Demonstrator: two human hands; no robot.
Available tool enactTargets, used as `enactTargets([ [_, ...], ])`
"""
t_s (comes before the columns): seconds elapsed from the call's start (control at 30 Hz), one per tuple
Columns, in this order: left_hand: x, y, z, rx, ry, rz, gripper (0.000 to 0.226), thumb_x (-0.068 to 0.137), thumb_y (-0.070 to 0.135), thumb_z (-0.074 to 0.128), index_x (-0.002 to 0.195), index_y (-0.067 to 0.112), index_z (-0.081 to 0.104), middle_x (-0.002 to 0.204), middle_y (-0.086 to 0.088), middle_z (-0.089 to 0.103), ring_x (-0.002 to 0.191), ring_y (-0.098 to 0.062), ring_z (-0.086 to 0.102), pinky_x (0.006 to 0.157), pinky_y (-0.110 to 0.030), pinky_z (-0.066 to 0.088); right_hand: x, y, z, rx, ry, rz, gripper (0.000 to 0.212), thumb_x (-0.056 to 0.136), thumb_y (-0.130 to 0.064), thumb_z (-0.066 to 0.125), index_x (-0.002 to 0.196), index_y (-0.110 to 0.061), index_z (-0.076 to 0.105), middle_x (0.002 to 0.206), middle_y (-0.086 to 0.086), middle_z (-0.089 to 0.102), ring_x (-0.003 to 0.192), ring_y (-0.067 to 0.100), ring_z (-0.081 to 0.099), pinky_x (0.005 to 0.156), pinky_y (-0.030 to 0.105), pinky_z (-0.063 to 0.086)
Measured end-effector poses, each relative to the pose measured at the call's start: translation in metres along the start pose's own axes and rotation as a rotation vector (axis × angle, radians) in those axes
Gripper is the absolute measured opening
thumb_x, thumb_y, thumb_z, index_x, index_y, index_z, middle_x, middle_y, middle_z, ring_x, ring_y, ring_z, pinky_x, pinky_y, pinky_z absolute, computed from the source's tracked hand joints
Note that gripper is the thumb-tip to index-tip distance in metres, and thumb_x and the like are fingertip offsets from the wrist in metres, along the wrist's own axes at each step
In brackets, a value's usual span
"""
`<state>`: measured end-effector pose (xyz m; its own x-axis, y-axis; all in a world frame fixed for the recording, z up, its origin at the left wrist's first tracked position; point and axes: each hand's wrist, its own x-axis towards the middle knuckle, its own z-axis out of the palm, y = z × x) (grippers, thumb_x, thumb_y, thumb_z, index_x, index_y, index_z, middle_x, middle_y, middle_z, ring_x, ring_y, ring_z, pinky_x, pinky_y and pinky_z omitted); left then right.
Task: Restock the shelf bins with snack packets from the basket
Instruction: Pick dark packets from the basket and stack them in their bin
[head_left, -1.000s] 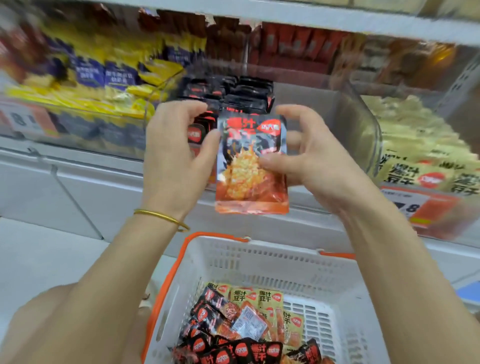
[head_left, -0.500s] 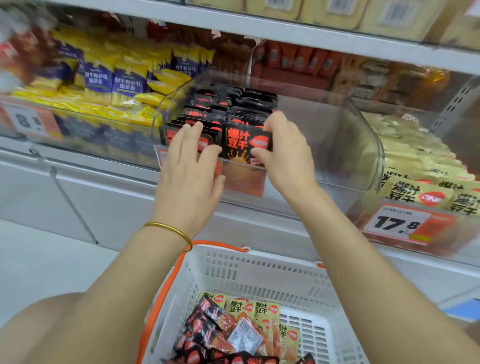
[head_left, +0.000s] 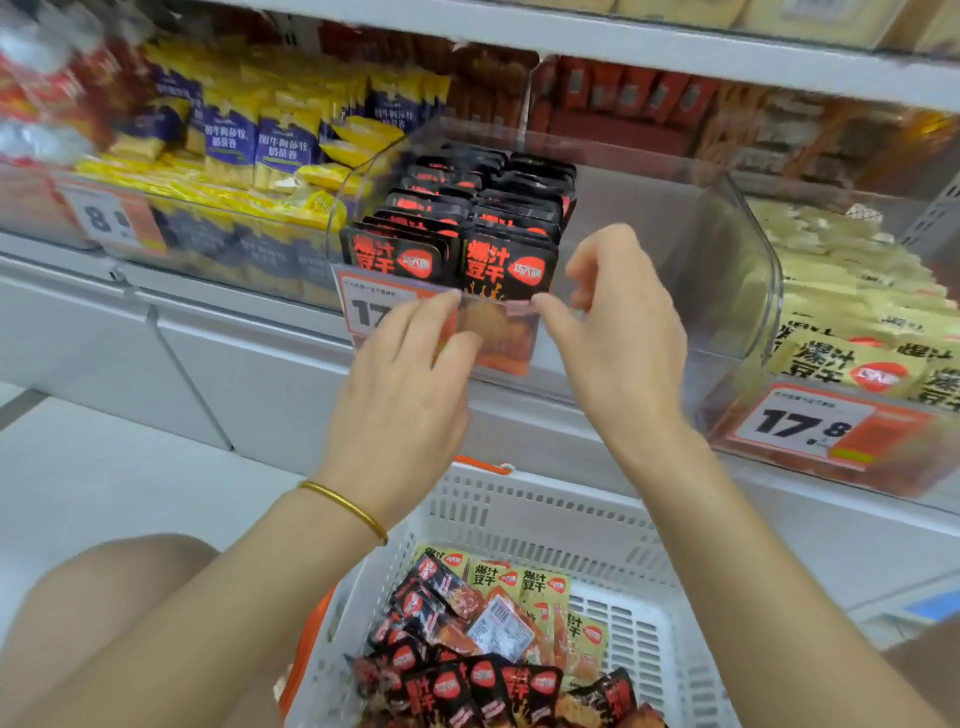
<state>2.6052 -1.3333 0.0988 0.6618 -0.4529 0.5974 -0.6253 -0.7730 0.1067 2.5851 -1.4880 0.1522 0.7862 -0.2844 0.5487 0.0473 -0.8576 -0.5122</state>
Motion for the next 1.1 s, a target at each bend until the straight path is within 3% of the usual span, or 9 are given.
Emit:
enactTargets([
  [0.07,-0.015,-0.003,0.005,0.04,-0.086,0.005,0.031,0.071,0.009,0.055,0.101,0.005,0.063,0.121,-0.017,0.058,0.112,-0.033,0.046,0.088,-0.044,0.043,-0.031,0.012,0.014,0.062,-0.115,0.013,0.024,0.086,-0.023,0.063,0.089,-0.027,0.039,0.085,-0.011,0.051,0.076,0.015,0.048,0.065,0.033,0.036],
  [0.23,-0.052,-0.002,0.032,0.128,-0.489,-0.014,0.03,0.058,0.022,0.057,0.081,0.007,0.068,0.097,-0.015,0.066,0.096,-0.036,0.061,0.078,-0.043,0.049,-0.127,0.086,0.117,-0.046,-0.908,0.205,0.011,0.089,-0.018,0.058,0.099,-0.014,0.055,0.097,0.008,0.064,0.092,0.027,0.061,0.077,0.036,0.049],
  [0.33,-0.054,0.001,0.036,0.152,-0.623,0.019,0.034,0.056,0.026,0.056,0.08,0.006,0.069,0.091,-0.016,0.067,0.092,-0.037,0.063,0.078,-0.046,0.049,-0.173,0.11,0.167,-0.066,-1.154,0.284,0.019,0.091,-0.017,0.057,0.105,-0.003,0.057,0.106,0.015,0.062,0.095,0.028,0.057,0.079,0.034,0.044],
  [0.4,-0.054,0.005,0.036,0.143,-0.663,0.017,0.033,0.065,0.025,0.055,0.088,0.006,0.069,0.099,-0.017,0.066,0.099,-0.037,0.06,0.085,-0.047,0.046,-0.195,0.115,0.191,-0.09,-1.258,0.313,0.022,0.093,-0.018,0.055,0.108,-0.001,0.056,0.107,0.017,0.061,0.094,0.029,0.056,0.081,0.036,0.045],
  [0.47,-0.054,0.007,0.039,0.201,-0.713,0.004,0.034,0.088,0.026,0.048,0.117,0.011,0.057,0.128,-0.012,0.052,0.124,-0.032,0.042,0.103,-0.045,0.031,-0.213,0.116,0.21,-0.136,-1.335,0.312,0.019,0.094,-0.017,0.056,0.102,0.0,0.054,0.097,0.015,0.059,0.089,0.028,0.055,0.08,0.037,0.046],
  [0.53,-0.055,0.005,0.044,0.273,-0.784,0.021,0.04,0.095,0.033,0.042,0.131,0.017,0.042,0.142,-0.005,0.036,0.134,-0.026,0.025,0.111,-0.041,0.019,-0.226,0.117,0.222,-0.177,-1.325,0.327,0.014,0.092,-0.012,0.058,0.093,-0.007,0.046,0.082,0.006,0.049,0.082,0.024,0.05,0.076,0.037,0.047],
  [0.73,-0.052,-0.003,0.049,0.303,-0.79,-0.011,0.039,0.096,0.034,0.041,0.131,0.017,0.042,0.14,-0.004,0.037,0.132,-0.025,0.028,0.108,-0.039,0.023,-0.227,0.134,0.22,0.006,-1.152,0.488,0.039,0.083,-0.005,0.067,0.065,-0.016,0.034,0.07,0.001,0.04,0.071,0.017,0.041,0.06,0.026,0.035],
  [0.97,-0.037,-0.003,0.05,0.21,-0.854,-0.106,0.034,0.096,0.022,0.046,0.13,0.017,0.043,0.129,-0.005,0.05,0.121,-0.026,0.043,0.094,-0.036,0.038,-0.162,0.138,0.135,0.529,-0.87,0.683,0.03,0.082,-0.001,0.069,0.068,-0.016,0.047,0.063,0.001,0.052,0.06,0.014,0.051,0.057,0.023,0.041],
  [1.1,-0.025,0.003,0.049,-0.105,-0.901,-0.259,0.042,0.094,0.034,0.054,0.128,0.011,0.048,0.127,-0.011,0.054,0.116,-0.029,0.05,0.091,-0.033,0.042,-0.125,0.119,0.074,0.824,-0.757,0.729,0.025,0.082,0.007,0.064,0.073,-0.012,0.05,0.058,-0.002,0.063,0.053,0.01,0.059,0.056,0.024,0.051],
])
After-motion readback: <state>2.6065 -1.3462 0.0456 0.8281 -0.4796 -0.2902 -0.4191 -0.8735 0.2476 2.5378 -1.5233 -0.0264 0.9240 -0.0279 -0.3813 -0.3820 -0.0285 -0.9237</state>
